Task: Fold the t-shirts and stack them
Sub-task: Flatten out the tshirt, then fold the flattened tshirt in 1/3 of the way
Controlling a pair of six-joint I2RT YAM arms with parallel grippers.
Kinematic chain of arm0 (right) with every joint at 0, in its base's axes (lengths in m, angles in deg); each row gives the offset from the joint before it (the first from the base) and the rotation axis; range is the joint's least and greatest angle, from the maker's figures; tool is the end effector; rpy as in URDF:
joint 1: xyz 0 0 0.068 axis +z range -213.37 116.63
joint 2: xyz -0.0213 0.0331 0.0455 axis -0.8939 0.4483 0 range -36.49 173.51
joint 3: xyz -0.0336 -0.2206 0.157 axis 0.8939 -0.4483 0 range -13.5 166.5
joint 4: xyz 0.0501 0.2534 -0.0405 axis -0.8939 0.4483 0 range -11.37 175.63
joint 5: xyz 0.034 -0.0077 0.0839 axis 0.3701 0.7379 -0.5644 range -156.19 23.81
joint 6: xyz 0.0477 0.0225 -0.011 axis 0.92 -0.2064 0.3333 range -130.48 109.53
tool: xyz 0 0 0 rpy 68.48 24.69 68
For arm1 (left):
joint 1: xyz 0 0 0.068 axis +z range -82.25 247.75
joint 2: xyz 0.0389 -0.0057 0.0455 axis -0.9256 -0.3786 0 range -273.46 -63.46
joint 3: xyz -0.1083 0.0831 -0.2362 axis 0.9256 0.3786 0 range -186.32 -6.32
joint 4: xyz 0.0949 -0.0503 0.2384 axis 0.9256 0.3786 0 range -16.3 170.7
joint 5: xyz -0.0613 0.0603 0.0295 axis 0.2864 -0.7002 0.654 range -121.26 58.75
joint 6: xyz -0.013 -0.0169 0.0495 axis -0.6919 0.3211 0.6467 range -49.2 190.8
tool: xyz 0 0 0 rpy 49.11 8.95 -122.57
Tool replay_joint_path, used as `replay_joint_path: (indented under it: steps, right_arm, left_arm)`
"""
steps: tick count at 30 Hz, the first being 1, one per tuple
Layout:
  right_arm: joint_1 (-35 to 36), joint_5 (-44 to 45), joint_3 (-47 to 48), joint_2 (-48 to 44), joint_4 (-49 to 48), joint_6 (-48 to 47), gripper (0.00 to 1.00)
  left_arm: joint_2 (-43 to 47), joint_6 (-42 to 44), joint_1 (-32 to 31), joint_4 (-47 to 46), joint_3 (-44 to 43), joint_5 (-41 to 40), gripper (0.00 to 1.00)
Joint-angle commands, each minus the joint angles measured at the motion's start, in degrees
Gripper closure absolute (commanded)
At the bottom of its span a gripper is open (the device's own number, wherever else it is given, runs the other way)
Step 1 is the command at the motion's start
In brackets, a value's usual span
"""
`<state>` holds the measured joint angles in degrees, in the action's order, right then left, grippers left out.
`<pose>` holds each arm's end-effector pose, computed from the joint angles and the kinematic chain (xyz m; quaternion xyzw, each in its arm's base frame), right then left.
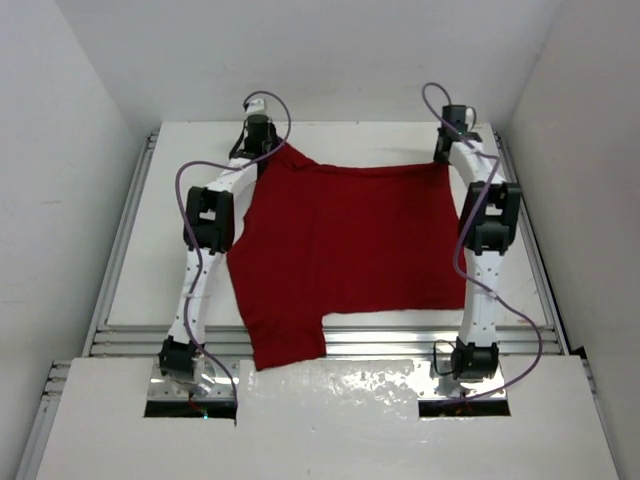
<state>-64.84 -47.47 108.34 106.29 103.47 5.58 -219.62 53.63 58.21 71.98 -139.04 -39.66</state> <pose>0.5551 -0.0257 0.1645 0.1998 0.8941 -0.1023 0.3875 0.6040 -0.0963 0.1375 -0.0959 0.8208 -0.0703 0.5586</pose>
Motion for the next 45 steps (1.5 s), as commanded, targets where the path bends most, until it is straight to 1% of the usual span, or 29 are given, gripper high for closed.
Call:
replay_joint_path:
  steps: [1, 2, 4, 5, 8, 9, 12, 14, 15, 16, 17, 18, 19, 20, 21, 23, 25, 26, 28, 29, 32, 36, 37, 43, 45]
  right_arm:
    - [-2.7, -2.8, -2.7, -7.6, -3.6, 0.6, 1.0]
    - [-2.6, -5.1, -3.4, -9.8, -3.7, 0.3, 1.0]
    - [-2.5, -9.6, -3.1, -11.0, -1.7, 1.4, 1.0]
    - [-2.6, -11.1, -3.1, -11.7, -1.3, 1.5, 1.0]
    - [-2.5, -13.3, -3.0, -11.9, -0.7, 3.3, 1.0]
    - [-2.5, -13.6, -3.3, -11.7, -0.8, 3.5, 1.0]
    - [-2.7, -14.8, -3.5, -10.9, -1.4, 4.2, 1.0]
    - [-2.8, -15.5, -4.8, -11.1, -2.3, 4.9, 1.0]
    - [-2.8, -16.3, -5.9, -12.3, -2.9, 5.8, 1.0]
    - [-2.8, -17.4, -7.4, -13.1, -4.8, 6.4, 1.0]
    - [-2.8, -18.5, -10.1, -14.0, -5.5, 7.5, 1.0]
    - [-2.9, -18.5, -11.6, -15.0, -6.1, 7.9, 1.0]
    - [-2.8, -18.5, -13.5, -17.2, -7.6, 8.5, 1.0]
    - [-2.9, -18.3, -17.9, -18.7, -8.7, 9.1, 1.0]
    - [-3.0, -18.0, -20.2, -20.1, -9.8, 10.0, 1.0]
    - [-3.3, -17.8, -26.5, -24.2, -12.3, 10.8, 1.0]
    - [-4.0, -16.7, -29.9, -26.6, -13.6, 11.6, 1.0]
    - [-4.4, -16.5, -32.9, -28.5, -13.8, 12.0, 1.0]
    - [-6.2, -16.9, -35.3, -30.2, -14.4, 12.9, 1.0]
    - [-7.3, -16.8, -37.4, -31.3, -14.6, 13.3, 1.0]
    - [-8.5, -16.3, -39.5, -31.7, -14.7, 12.2, 1.0]
    - [-9.9, -16.0, -39.4, -29.2, -14.6, 9.7, 1.0]
    - [-9.9, -15.7, -39.1, -28.7, -14.5, 9.0, 1.0]
    - [-11.6, -16.5, -36.9, -24.0, -13.1, 5.7, 1.0]
    - [-11.7, -17.0, -35.5, -22.6, -12.0, 5.0, 1.0]
  left_arm:
    - [8.0, 1.8, -0.9, -13.3, 1.7, 2.6, 1.0]
    - [8.5, 1.7, -0.7, -12.0, 1.5, 1.8, 1.0]
    - [9.3, 2.7, -0.7, -6.2, -2.3, -0.4, 1.0]
    - [9.5, 3.6, -0.6, -5.1, -3.8, -0.9, 1.0]
    - [10.0, 4.9, -0.5, -3.9, -4.0, 1.5, 1.0]
    - [9.9, 5.1, -0.5, -3.0, -4.7, 3.8, 1.0]
    - [9.9, 4.1, -0.6, -3.3, -3.7, 6.5, 1.0]
    - [9.4, 2.4, -0.6, -2.1, -4.8, 6.6, 1.0]
    - [9.2, 1.4, -0.6, 0.8, -5.2, 4.2, 1.0]
    - [10.0, 0.4, -0.6, 1.8, -5.0, 3.1, 1.0]
    - [10.7, -1.5, -0.7, 6.0, -3.4, 0.6, 1.0]
    - [11.9, -2.8, -0.6, 6.7, -1.5, -0.2, 1.0]
    - [15.1, -3.9, -0.6, 6.6, 0.9, -0.4, 1.0]
    - [16.6, -6.1, -0.6, 6.6, 5.7, -0.6, 1.0]
    - [19.2, -7.3, -0.6, 7.2, 7.6, -0.6, 1.0]
    - [21.0, -10.1, -0.5, 10.8, 10.2, -0.2, 1.0]
    - [24.0, -11.7, -0.5, 12.9, 11.9, -0.2, 1.0]
    - [25.3, -12.9, -0.5, 13.1, 14.8, -0.1, 1.0]
    - [30.1, -13.7, -0.5, 12.4, 19.1, -1.0, 1.0]
    - [33.0, -14.5, -0.5, 12.4, 22.9, -1.9, 1.0]
    - [35.9, -15.3, -0.3, 13.8, 27.4, -3.2, 1.0]
    - [38.7, -16.0, -0.3, 15.9, 31.5, -3.0, 1.0]
    - [39.3, -16.4, -0.3, 16.1, 33.9, -3.0, 1.0]
    - [44.9, -17.8, -0.3, 14.3, 44.8, -3.5, 1.0]
    - [46.2, -18.3, -0.3, 14.0, 46.6, -3.7, 1.0]
